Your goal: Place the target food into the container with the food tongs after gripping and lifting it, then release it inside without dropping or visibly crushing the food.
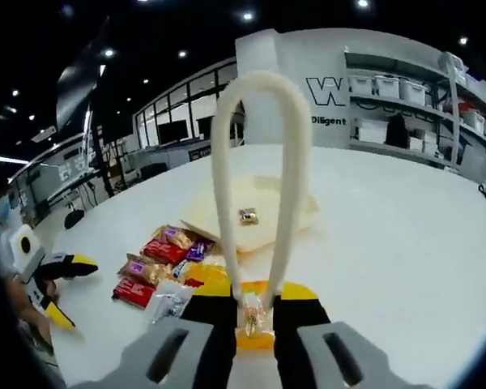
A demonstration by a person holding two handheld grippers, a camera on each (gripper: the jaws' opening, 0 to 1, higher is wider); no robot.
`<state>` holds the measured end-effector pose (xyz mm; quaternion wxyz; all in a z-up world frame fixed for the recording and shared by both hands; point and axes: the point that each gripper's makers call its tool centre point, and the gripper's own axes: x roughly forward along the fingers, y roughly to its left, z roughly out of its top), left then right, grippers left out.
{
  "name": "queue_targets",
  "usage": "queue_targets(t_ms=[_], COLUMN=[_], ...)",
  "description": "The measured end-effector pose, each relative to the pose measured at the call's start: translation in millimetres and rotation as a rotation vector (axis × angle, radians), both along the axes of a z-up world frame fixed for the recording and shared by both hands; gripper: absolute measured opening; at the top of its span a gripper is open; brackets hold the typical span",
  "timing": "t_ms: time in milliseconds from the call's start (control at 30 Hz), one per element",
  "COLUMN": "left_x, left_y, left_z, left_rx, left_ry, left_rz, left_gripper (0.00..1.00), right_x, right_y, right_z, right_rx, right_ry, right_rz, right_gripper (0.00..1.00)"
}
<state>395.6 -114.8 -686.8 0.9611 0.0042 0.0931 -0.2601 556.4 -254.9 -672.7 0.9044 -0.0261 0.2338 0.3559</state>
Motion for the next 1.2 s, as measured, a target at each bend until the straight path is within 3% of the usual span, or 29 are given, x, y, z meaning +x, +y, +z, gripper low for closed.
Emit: queue_targets(t_ms=[333, 567, 800, 1200], left_x=[0.4, 0.5, 0.7, -1.5], left_y=[0, 0, 1, -2], left_z=[0.3, 1.0, 2.1, 1.2], left_rx=[-0.002, -0.004, -0.008, -0.002], left_ry=[-0.001, -0.004, -0.009, -0.003], left_rz=[-0.002, 0.0, 0.003, -0.008], left_gripper=[0.61, 0.61, 0.62, 0.62], right_x=[3, 16, 33, 66], right_y=[-7, 11, 33, 66], right_z=[28.6, 53.8, 64.4, 64.1], right_rx=[0.044, 0.077, 0.082, 0.1], right_ry=[-0.033, -0.048, -0.062, -0.045], right_rz=[-0.015, -0.013, -0.008, -0.018], right_gripper=[0.1, 0.1, 0.11, 0.11])
